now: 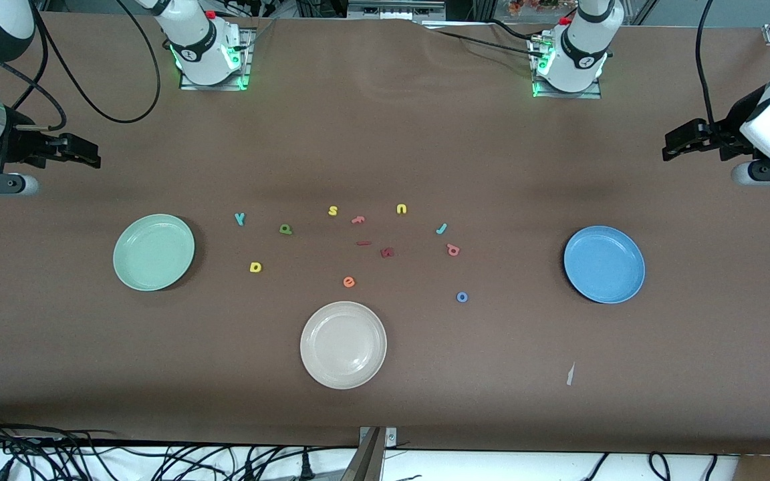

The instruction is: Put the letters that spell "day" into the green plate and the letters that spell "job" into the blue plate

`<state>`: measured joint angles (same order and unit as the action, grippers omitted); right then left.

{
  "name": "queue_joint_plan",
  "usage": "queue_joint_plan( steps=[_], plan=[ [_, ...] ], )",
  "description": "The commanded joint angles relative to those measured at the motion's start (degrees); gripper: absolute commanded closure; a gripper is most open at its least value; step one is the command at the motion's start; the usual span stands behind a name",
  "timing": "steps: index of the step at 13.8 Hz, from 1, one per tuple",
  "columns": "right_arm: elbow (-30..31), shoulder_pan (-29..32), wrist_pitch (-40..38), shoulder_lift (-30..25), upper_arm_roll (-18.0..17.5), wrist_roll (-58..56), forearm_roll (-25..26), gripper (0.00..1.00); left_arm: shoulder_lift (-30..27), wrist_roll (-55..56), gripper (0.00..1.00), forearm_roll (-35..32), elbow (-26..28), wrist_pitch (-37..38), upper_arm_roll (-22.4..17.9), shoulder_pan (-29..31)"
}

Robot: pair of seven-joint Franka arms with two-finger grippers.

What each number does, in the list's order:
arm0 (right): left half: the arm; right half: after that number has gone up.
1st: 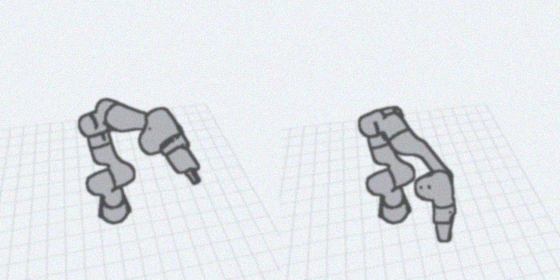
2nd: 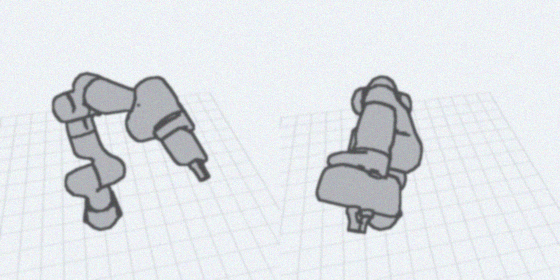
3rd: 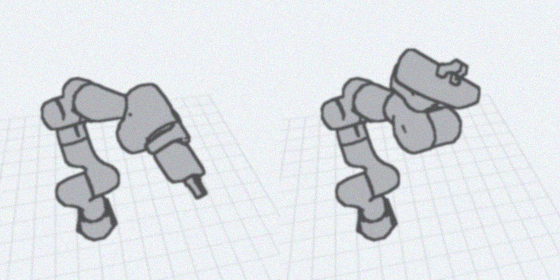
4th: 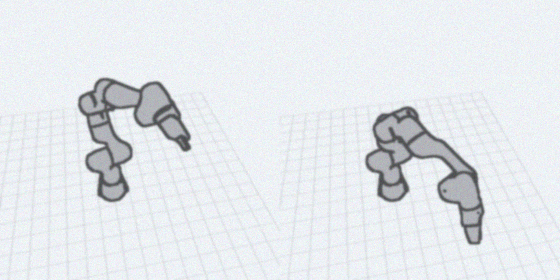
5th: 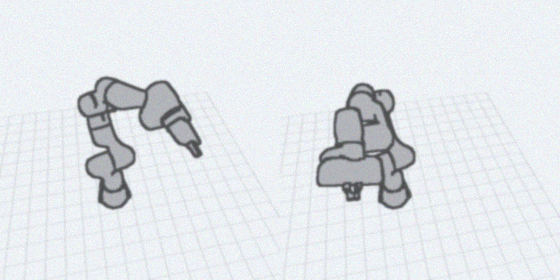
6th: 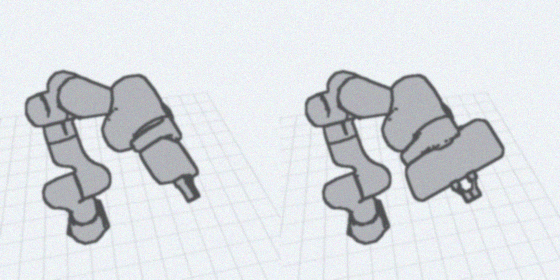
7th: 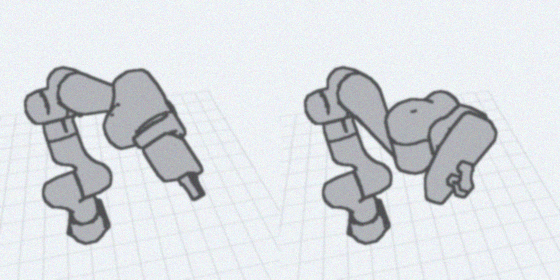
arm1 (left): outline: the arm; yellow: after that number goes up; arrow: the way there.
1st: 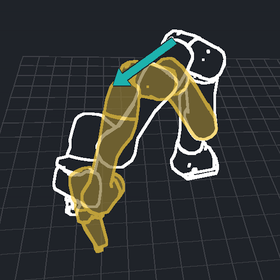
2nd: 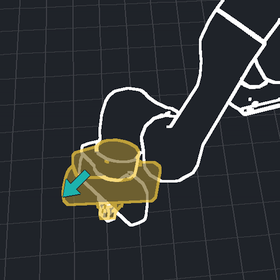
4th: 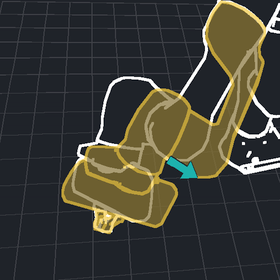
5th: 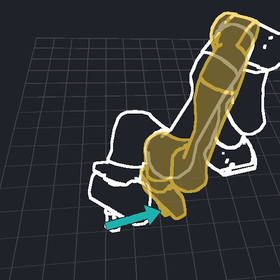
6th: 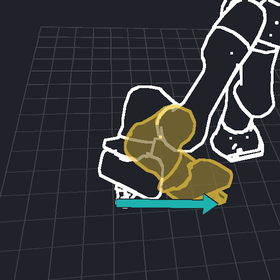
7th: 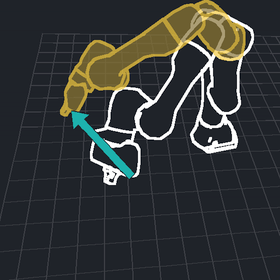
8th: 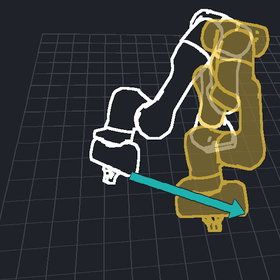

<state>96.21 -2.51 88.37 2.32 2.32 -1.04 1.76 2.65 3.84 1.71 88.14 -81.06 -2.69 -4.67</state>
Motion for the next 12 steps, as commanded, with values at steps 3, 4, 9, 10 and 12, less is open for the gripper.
queue_joint_plan(
  steps=[3, 4, 9, 10, 12],
  plan=[
    [-0.14, 0.22, -0.84, -0.39, -0.03, -0.37, -1.06, 0.0, 0.69, -0.07, 0.0, -0.21, -1.75, 1.16, 0.14, 0.19],
    [-0.14, 0.22, -0.84, -0.39, -0.03, -0.37, -1.15, 0.0, 0.77, -0.07, 0.0, -0.12, -1.75, 1.16, 0.05, 0.19],
    [-0.14, 0.22, -0.84, -0.39, -0.03, -0.45, -1.06, 0.0, 0.51, -1.03, 0.0, 0.66, -0.96, -0.05, 0.75, -0.52],
    [-0.14, 0.22, -0.84, -0.39, -0.03, -0.45, -1.06, 0.0, 0.6, -1.12, 0.0, 2.32, 1.13, -4.16, 0.76, -0.6],
    [-0.14, 0.22, -0.84, -0.39, -0.03, -0.45, -1.15, 0.0, 1.56, -0.95, 0.0, 2.51, 4.92, -8.67, 0.67, -3.14]
  ],
)
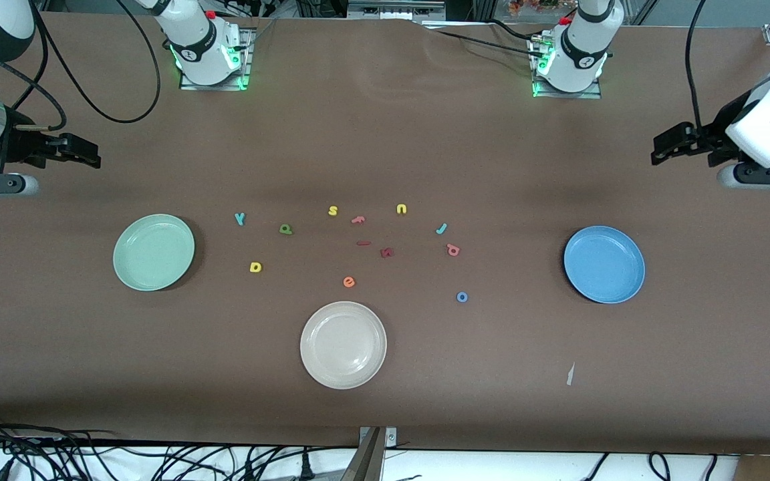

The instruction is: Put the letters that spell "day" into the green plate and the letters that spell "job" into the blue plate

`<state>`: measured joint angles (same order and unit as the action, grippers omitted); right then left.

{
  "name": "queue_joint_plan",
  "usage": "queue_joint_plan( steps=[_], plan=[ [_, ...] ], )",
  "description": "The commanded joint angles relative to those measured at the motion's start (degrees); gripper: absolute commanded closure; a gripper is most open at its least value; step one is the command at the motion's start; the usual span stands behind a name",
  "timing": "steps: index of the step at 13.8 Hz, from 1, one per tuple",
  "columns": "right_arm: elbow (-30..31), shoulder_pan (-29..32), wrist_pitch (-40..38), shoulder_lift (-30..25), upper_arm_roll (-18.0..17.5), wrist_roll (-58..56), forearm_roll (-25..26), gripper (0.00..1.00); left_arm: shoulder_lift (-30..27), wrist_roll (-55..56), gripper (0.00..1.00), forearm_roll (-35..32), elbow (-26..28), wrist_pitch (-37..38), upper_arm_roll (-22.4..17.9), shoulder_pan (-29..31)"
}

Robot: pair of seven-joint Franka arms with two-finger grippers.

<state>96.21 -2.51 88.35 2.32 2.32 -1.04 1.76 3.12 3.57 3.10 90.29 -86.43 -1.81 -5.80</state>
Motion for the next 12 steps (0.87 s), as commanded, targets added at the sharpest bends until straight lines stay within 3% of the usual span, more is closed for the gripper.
queue_joint_plan(
  steps=[1, 6, 10, 12],
  plan=[
    [-0.15, 0.22, -0.81, -0.39, -0.03, -0.45, -1.14, 0.0, 3.02, -0.41, 0.0, 0.77, 2.7, -3.05, -0.21, -3.15],
    [-0.15, 0.22, -0.81, -0.39, 0.06, -0.54, -1.05, 0.0, 6.8, 0.29, 0.0, 4.44, 2.79, -5.58, -0.21, -7.28],
    [-0.15, 0.22, -0.81, -0.39, 0.14, -0.72, -1.05, 0.0, 13.57, 2.65, 0.0, 5.34, 4.01, -15.59, -0.21, -14.04],
    [-0.15, 0.22, -0.81, -0.39, 0.06, -0.45, -1.05, 0.0, 15.25, 5.9, 0.0, 5.34, 7.25, -22.87, -0.21, -17.47]
  ],
)
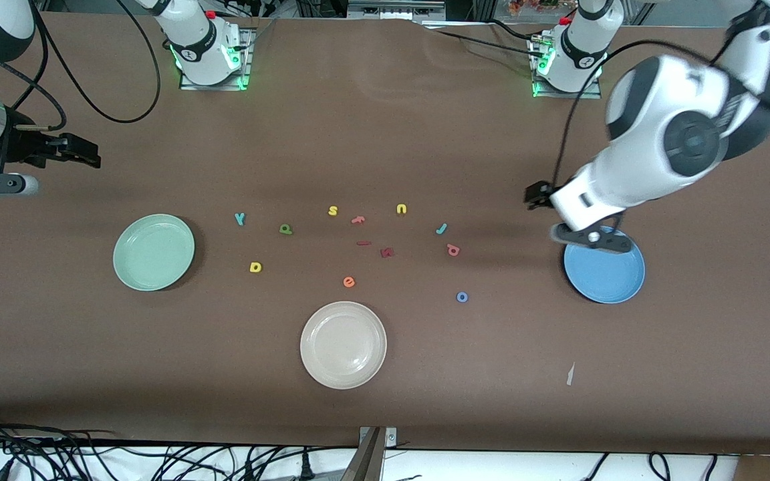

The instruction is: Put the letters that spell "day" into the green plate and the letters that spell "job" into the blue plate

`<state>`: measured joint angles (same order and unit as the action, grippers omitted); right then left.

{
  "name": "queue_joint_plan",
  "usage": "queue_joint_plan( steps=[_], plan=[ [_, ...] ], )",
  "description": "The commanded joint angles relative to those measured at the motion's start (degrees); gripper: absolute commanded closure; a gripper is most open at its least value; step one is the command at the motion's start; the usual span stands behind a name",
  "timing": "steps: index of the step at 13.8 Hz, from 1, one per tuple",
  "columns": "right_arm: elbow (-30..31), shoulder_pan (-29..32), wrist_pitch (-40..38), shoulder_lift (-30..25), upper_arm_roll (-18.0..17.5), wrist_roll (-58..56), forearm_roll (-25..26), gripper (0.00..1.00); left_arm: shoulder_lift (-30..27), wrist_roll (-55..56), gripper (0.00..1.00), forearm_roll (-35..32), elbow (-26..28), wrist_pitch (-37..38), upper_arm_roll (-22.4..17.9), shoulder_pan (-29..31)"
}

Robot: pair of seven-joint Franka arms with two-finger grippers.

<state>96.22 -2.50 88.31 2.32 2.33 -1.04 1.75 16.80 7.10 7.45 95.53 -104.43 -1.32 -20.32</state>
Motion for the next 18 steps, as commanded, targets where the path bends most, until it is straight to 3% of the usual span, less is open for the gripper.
queue_joint_plan(
  steps=[1, 6, 9, 12, 18],
  plan=[
    [-0.15, 0.22, -0.77, -0.39, 0.05, -0.54, -1.04, 0.0, 2.26, 3.44, 0.0, 1.07, 3.68, -8.47, -0.7, -4.54],
    [-0.15, 0.22, -0.77, -0.39, 0.05, -0.45, -1.13, 0.0, 7.89, 4.42, 0.0, 3.01, 11.33, -24.82, 0.97, -10.35],
    [-0.15, 0.22, -0.77, -0.39, 0.05, -0.45, -1.04, 0.0, 9.48, 5.12, 0.0, 2.92, 15.03, -30.56, 2.46, -11.32],
    [-0.15, 0.22, -0.77, -0.39, 0.05, -0.45, -1.04, 0.0, 10.96, 5.12, 0.0, 2.31, 15.48, -31.09, 2.64, -12.37],
    [-0.15, 0.22, -0.77, -0.39, 0.05, -0.45, -1.04, 0.0, 17.03, 5.12, 0.03, 2.04, 15.3, -39.79, 2.64, -15.1]
  ],
)
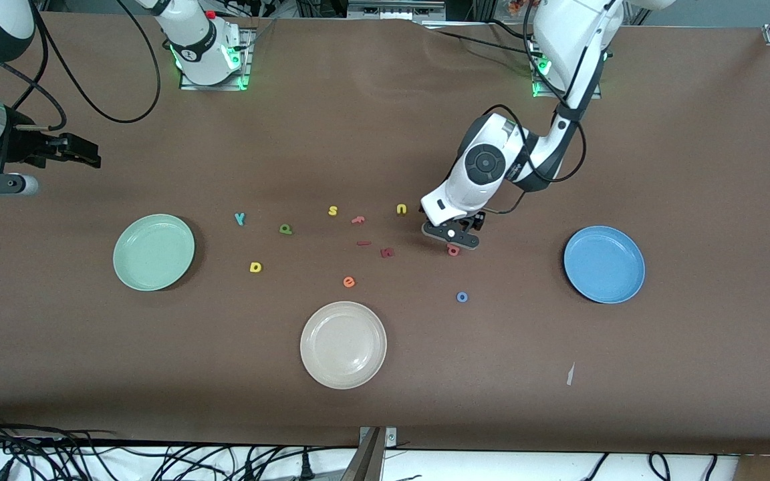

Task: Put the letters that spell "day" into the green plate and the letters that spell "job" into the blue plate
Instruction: 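Reach and grasp the cyan letter with the left gripper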

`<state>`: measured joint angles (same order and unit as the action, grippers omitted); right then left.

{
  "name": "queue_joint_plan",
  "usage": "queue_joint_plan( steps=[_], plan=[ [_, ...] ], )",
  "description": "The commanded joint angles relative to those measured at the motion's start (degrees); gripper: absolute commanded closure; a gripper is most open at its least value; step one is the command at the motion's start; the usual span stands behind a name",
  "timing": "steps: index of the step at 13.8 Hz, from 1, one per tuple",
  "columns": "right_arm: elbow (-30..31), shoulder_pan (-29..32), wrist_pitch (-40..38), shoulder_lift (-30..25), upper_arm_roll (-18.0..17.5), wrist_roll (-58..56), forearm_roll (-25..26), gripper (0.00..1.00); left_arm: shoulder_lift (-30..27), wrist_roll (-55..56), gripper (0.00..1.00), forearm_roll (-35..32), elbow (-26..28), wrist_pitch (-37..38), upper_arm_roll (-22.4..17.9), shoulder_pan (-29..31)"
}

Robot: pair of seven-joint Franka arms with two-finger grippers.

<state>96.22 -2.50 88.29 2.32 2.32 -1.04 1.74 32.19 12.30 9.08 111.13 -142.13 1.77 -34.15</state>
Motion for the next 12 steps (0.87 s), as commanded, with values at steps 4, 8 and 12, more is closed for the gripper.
queue_joint_plan(
  steps=[4, 8, 12],
  plan=[
    [-0.15, 0.22, -0.75, -0.39, 0.05, -0.45, -1.04, 0.0, 1.65, -0.17, 0.11, 0.41, -0.48, -2.1, -0.46, -1.19],
    [-0.15, 0.22, -0.75, -0.39, 0.05, -0.63, -1.04, 0.0, 1.74, -0.26, 0.64, 0.41, -0.39, -2.1, -0.46, -1.19],
    [-0.15, 0.22, -0.75, -0.39, 0.05, -0.63, -1.13, 0.0, 1.65, -0.78, 0.94, 0.41, -0.22, -2.01, -0.46, -0.84]
  ],
)
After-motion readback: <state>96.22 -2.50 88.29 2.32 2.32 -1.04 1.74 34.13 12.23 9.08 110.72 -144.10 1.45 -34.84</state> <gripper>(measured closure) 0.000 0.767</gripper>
